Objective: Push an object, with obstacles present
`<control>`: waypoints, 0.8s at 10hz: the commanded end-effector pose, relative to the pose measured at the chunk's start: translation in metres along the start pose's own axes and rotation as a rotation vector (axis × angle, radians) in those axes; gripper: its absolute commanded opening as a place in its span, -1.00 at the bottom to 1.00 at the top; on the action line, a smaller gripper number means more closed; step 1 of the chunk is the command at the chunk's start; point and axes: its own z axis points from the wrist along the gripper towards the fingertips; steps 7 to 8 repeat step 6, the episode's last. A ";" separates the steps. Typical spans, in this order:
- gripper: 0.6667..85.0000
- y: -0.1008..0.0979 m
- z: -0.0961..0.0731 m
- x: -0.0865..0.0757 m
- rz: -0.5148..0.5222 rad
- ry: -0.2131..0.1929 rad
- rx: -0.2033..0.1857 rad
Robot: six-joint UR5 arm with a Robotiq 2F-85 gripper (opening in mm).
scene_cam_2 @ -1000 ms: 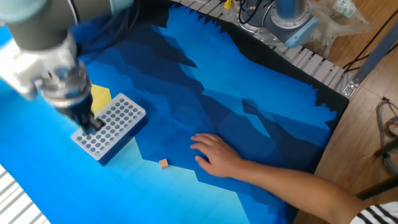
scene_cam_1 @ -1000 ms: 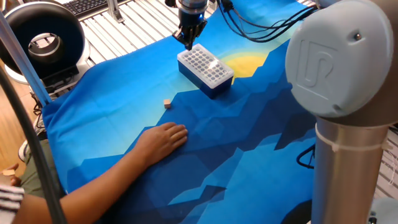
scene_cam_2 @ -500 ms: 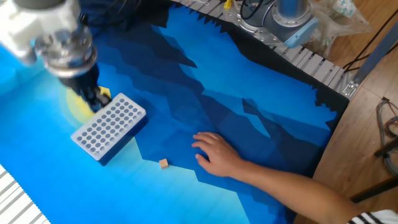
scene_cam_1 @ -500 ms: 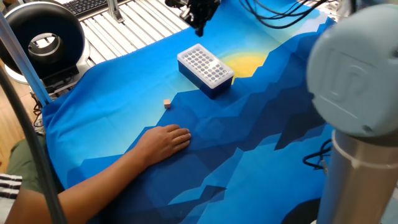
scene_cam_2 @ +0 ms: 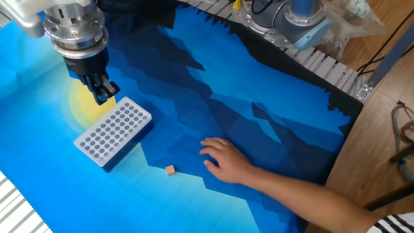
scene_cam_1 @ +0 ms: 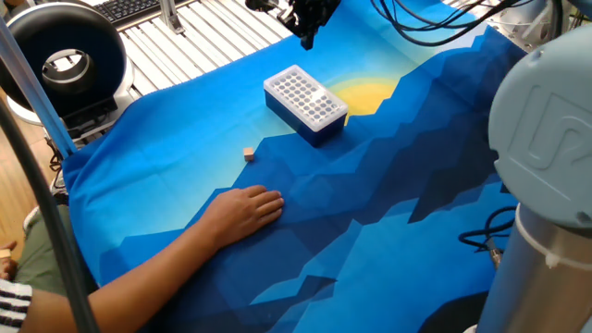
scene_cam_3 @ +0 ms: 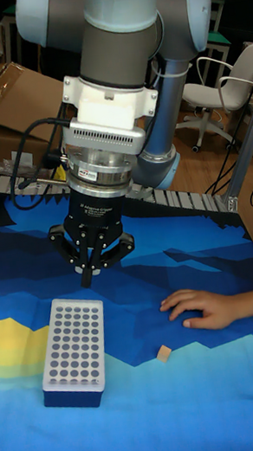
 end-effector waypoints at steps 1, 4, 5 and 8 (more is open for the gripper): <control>-0.99 0.004 0.000 -0.003 0.000 -0.019 -0.027; -0.99 0.005 0.001 -0.004 -0.033 -0.018 -0.031; -0.99 0.006 0.003 -0.006 -0.037 -0.018 -0.034; -0.99 0.008 0.004 -0.007 -0.039 -0.017 -0.040</control>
